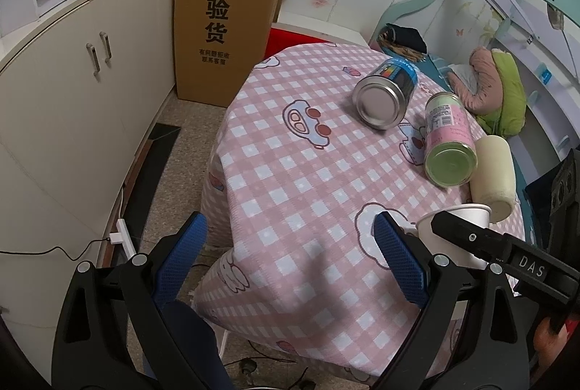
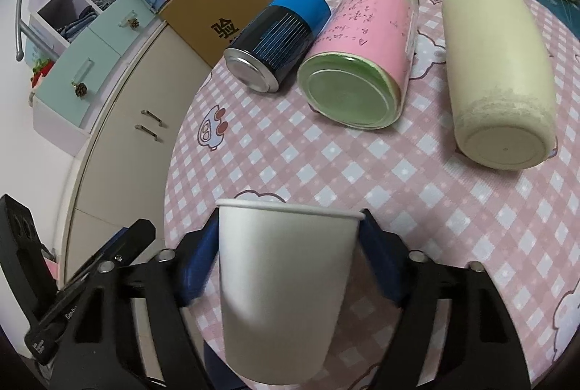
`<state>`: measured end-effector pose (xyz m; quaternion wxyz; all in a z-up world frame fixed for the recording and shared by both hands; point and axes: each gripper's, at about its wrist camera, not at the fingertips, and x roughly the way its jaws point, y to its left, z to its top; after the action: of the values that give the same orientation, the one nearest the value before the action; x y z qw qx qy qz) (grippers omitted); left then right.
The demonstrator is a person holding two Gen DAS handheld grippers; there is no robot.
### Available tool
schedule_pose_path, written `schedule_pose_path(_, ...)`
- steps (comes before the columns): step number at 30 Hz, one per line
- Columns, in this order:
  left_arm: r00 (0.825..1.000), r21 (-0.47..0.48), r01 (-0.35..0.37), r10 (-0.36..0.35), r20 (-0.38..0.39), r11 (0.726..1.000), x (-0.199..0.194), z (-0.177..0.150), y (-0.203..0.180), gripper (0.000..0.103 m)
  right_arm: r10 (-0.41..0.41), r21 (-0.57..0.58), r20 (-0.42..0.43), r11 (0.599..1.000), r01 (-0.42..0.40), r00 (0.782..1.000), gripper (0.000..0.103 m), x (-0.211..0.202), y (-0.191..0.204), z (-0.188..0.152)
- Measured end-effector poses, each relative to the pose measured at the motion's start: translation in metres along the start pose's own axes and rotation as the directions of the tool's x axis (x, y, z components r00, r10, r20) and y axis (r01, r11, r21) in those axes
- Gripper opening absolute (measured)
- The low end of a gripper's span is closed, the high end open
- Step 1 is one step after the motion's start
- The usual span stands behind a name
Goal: Flip cup upright
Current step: 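Close the right gripper around the white paper cup's body, then lift and rotate the cup with the right gripper, setting it rim up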
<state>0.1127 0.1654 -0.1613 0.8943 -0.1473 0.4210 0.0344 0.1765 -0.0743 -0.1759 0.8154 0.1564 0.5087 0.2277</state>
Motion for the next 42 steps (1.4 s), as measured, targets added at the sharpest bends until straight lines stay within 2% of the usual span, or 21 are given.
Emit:
schedule_pose_path(7,1.000,0.013,0.019,-0.019,-0.001,1.000,0.000,-0.001,-0.011,0.094,-0.066,-0.081,0.078,0.994,0.073,0.995,0.069,-0.017,0.006,0.000)
schedule_pose_path(10,1.000,0.024,0.028,-0.028,-0.005,0.999,0.001,-0.001,-0.017,0.094,-0.103,-0.119,0.134,0.986,0.119,0.986,0.069,-0.025,0.010,0.002)
schedule_pose_path(12,0.999,0.029,0.034,-0.034,-0.004,0.999,0.002,-0.002,-0.020,0.094,-0.142,-0.148,0.190,0.974,0.171,0.971,0.069,-0.032,0.014,0.003)
schedule_pose_path(16,0.999,0.045,0.050,-0.049,-0.014,0.998,0.003,-0.004,-0.028,0.094,-0.130,-0.178,0.258,0.968,0.180,0.957,0.069,-0.035,0.016,0.006)
schedule_pose_path(19,0.998,0.061,0.055,-0.054,-0.017,0.997,0.003,-0.006,-0.033,0.094,-0.121,-0.183,0.276,0.967,0.176,0.953,0.070,-0.033,0.018,0.008)
schedule_pose_path(23,0.999,0.055,0.051,-0.050,-0.020,0.997,0.004,-0.006,-0.032,0.094,-0.140,-0.207,0.307,0.955,0.210,0.941,0.070,-0.031,0.022,0.008)
schedule_pose_path(33,0.999,0.054,0.050,-0.049,-0.020,0.997,0.003,-0.006,-0.031,0.094,-0.130,-0.214,0.306,0.956,0.201,0.943,0.071,-0.031,0.021,0.006)
schedule_pose_path(42,0.999,0.060,0.044,-0.044,0.000,0.997,-0.009,-0.012,-0.033,0.094,-0.163,-0.234,0.337,0.940,0.250,0.927,0.071,-0.045,0.024,-0.014)
